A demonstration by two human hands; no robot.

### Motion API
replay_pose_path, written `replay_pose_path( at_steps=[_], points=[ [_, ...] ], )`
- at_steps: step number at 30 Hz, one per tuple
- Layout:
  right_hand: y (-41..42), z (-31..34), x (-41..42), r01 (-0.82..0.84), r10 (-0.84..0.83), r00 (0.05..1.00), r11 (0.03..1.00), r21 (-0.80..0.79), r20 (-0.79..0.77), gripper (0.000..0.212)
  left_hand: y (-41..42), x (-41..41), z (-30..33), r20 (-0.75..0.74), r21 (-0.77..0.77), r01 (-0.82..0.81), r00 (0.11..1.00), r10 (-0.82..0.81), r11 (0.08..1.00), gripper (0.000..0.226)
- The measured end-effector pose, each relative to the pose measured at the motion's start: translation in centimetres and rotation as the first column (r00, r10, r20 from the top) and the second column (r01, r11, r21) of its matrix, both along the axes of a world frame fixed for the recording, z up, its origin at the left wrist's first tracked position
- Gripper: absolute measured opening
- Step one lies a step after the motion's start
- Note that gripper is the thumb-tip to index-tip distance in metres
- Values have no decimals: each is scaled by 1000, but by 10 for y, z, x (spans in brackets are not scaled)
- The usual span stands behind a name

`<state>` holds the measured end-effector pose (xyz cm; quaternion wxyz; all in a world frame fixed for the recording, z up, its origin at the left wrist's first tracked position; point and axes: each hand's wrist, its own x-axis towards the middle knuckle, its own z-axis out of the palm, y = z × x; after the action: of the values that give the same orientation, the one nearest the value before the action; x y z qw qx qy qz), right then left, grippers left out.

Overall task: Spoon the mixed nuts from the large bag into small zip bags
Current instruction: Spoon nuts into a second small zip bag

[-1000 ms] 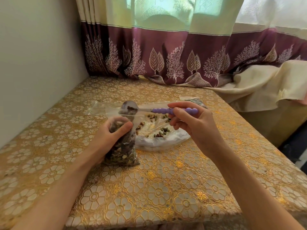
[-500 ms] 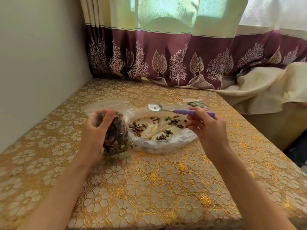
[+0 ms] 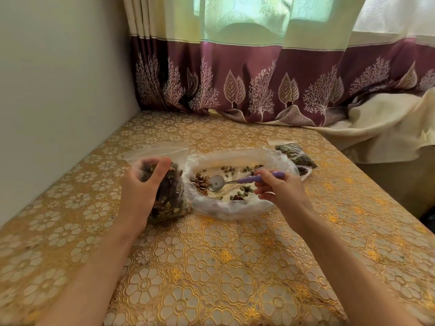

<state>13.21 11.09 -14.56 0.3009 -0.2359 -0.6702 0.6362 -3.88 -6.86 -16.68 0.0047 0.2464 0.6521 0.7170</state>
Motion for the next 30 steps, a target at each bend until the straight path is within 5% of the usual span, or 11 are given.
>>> replay_pose_path(
  at_steps=[6, 14, 21, 30],
  points=[
    [-3, 4, -5, -85, 87, 996, 994, -72, 29, 22, 2, -2, 0, -10, -20, -19, 1000, 18, 1000, 32],
    [-19, -1, -22, -112, 112, 994, 985, -135, -10, 51, 3, -2, -1, -29, -61, -2, 1000, 0, 998, 33],
    [-11, -3, -16, -31, 29, 999, 969, -246, -14, 25, 3, 0, -2, -21, -68, -1, 1000, 0, 998, 39],
    [-2, 4, -6, -2, -21, 998, 939, -344, -62, 24, 2, 3, 1, -11, -82, 35, 999, -37, 996, 38]
  ],
)
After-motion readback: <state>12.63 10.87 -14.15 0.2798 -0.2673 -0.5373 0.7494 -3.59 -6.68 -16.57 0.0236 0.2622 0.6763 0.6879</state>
